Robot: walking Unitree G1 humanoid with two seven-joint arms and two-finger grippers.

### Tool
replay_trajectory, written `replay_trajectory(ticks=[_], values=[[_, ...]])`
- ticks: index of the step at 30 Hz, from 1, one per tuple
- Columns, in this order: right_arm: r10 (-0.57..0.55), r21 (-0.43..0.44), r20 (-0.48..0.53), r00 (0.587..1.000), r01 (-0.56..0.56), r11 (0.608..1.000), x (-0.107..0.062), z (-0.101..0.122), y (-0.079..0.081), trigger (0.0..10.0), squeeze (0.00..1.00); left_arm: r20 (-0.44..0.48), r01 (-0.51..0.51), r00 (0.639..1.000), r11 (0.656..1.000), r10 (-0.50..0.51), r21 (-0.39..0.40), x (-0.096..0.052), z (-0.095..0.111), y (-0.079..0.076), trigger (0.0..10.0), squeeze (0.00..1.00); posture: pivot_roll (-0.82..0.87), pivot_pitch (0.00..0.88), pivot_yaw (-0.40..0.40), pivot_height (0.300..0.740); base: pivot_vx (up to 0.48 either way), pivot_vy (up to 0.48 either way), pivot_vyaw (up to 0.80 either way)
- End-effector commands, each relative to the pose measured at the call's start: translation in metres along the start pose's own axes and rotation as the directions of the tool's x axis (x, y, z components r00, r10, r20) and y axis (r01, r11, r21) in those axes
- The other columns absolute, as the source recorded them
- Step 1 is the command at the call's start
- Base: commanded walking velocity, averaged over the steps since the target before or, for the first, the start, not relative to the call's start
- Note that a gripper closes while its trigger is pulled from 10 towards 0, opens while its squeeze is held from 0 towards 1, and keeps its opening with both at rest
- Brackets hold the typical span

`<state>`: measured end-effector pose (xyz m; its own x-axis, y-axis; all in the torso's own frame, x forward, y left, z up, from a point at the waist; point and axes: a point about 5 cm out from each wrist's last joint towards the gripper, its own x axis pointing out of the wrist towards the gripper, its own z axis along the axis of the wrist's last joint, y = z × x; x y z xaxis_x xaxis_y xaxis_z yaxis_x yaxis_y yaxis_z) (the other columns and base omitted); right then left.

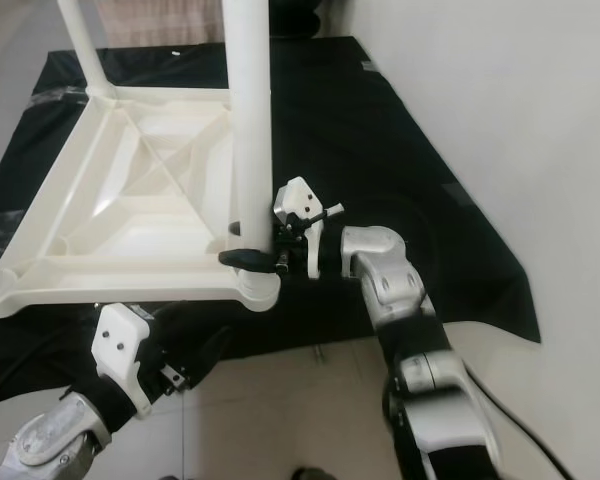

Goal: Building children table

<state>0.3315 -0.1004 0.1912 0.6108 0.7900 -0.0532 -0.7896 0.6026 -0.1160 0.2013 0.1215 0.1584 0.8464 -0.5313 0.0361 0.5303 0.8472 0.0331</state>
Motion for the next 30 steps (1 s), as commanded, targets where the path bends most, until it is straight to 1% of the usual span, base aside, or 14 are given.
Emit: replay_trajectory(ticks=[1, 3, 5, 13, 14, 15, 16, 17, 18, 21, 23, 25, 29, 30], values=[[-0.429, -0.012, -0.195, 0.882, 0.435, 0.900, -0.020, -0.030, -0.021, 0.0, 0.00, -0.007, -0.001, 1.000, 1.000, 0.001, 0.000, -0.001, -0.002, 0.001, 10.0, 0.00, -0.01, 0.189, -0.045, 0.740, 0.000, 0.000, 0.00], [-0.623, -0.040, -0.206, 0.754, 0.630, 0.775, -0.033, -0.033, 0.009, 0.0, 0.00, -0.006, -0.004, 1.000, 1.000, 0.004, 0.012, 0.000, -0.001, 0.005, 10.0, 0.00, -0.02, 0.190, -0.032, 0.740, 0.000, 0.000, 0.00], [-0.600, -0.007, -0.171, 0.781, 0.608, 0.794, -0.023, -0.029, 0.028, 0.0, 0.00, -0.006, -0.002, 1.000, 1.000, 0.002, 0.020, 0.002, -0.001, 0.007, 10.0, 0.00, -0.04, 0.177, -0.015, 0.740, 0.000, 0.000, 0.00], [-0.596, 0.024, -0.127, 0.793, 0.603, 0.798, 0.004, -0.020, 0.018, 0.0, 0.00, 0.009, 0.011, 1.000, 0.999, -0.012, 0.039, 0.012, -0.002, 0.008, 10.0, 0.00, -0.04, 0.153, -0.022, 0.740, 0.000, 0.000, 0.00], [-0.595, 0.020, -0.110, 0.796, 0.600, 0.800, 0.007, -0.013, 0.018, 7.9, 0.00, 0.012, 0.006, 1.000, 0.999, -0.006, 0.038, 0.013, -0.002, 0.008, 10.0, 0.00, -0.05, 0.147, -0.027, 0.740, 0.000, 0.000, 0.00], [-0.596, 0.016, -0.100, 0.796, 0.601, 0.799, 0.008, -0.009, 0.018, 7.9, 0.00, 0.014, 0.002, 1.000, 0.999, -0.003, 0.036, 0.013, -0.002, 0.008, 10.0, 0.00, -0.05, 0.147, -0.027, 0.740, 0.000, 0.000, 0.00], [-0.573, 0.025, -0.065, 0.817, 0.576, 0.817, 0.009, -0.002, 0.019, 10.0, 0.00, 0.016, -0.001, 1.000, 0.999, 0.000, 0.035, 0.014, -0.002, 0.008, 10.0, 0.00, -0.05, 0.144, -0.027, 0.740, 0.000, 0.000, 0.00], [-0.551, 0.015, -0.035, 0.834, 0.552, 0.834, 0.010, 0.003, 0.018, 10.0, 0.67, 0.018, -0.005, 1.000, 0.999, 0.005, 0.034, 0.014, -0.002, 0.009, 10.0, 0.00, -0.05, 0.144, -0.027, 0.740, 0.000, 0.000, 0.00], [-0.511, 0.032, -0.010, 0.859, 0.511, 0.859, 0.011, 0.008, 0.020, 10.0, 1.00, 0.020, -0.009, 1.000, 0.999, 0.008, 0.033, 0.015, -0.002, 0.009, 10.0, 0.00, -0.05, 0.142, -0.030, 0.740, 0.000, 0.000, 0.00], [-0.384, 0.096, 0.064, 0.921, 0.377, 0.921, 0.013, 0.020, 0.021, 10.0, 1.00, 0.023, -0.011, 1.000, 0.999, 0.010, 0.034, 0.016, -0.003, 0.008, 10.0, 0.00, -0.05, 0.137, -0.036, 0.740, 0.000, 0.000, 0.00], [-0.322, 0.095, 0.094, 0.942, 0.313, 0.945, 0.014, 0.024, 0.021, 10.0, 1.00, 0.024, -0.012, 1.000, 0.999, 0.011, 0.034, 0.017, -0.003, 0.008, 10.0, 0.00, -0.06, 0.137, -0.036, 0.740, 0.000, 0.000, 0.00], [-0.159, 0.069, 0.128, 0.979, 0.151, 0.986, 0.014, 0.031, 0.020, 10.0, 1.00, 0.026, -0.013, 1.000, 0.999, 0.012, 0.032, 0.018, -0.003, 0.008, 10.0, 0.00, -0.06, 0.133, -0.037, 0.740, 0.000, 0.000, 0.00], [0.050, -0.001, 0.116, 0.992, -0.051, 0.999, 0.015, 0.033, 0.014, 10.0, 1.00, 0.030, -0.014, 0.999, 0.999, 0.013, 0.030, 0.019, -0.004, 0.009, 10.0, 0.00, -0.06, 0.133, -0.033, 0.740, 0.000, 0.000, 0.00], [0.179, -0.062, 0.065, 0.982, -0.175, 0.983, 0.017, 0.032, 0.010, 10.0, 0.00, 0.032, -0.015, 0.999, 0.999, 0.014, 0.029, 0.019, -0.004, 0.009, 10.0, 0.00, -0.06, 0.131, -0.037, 0.740, 0.000, 0.000, 0.00]])
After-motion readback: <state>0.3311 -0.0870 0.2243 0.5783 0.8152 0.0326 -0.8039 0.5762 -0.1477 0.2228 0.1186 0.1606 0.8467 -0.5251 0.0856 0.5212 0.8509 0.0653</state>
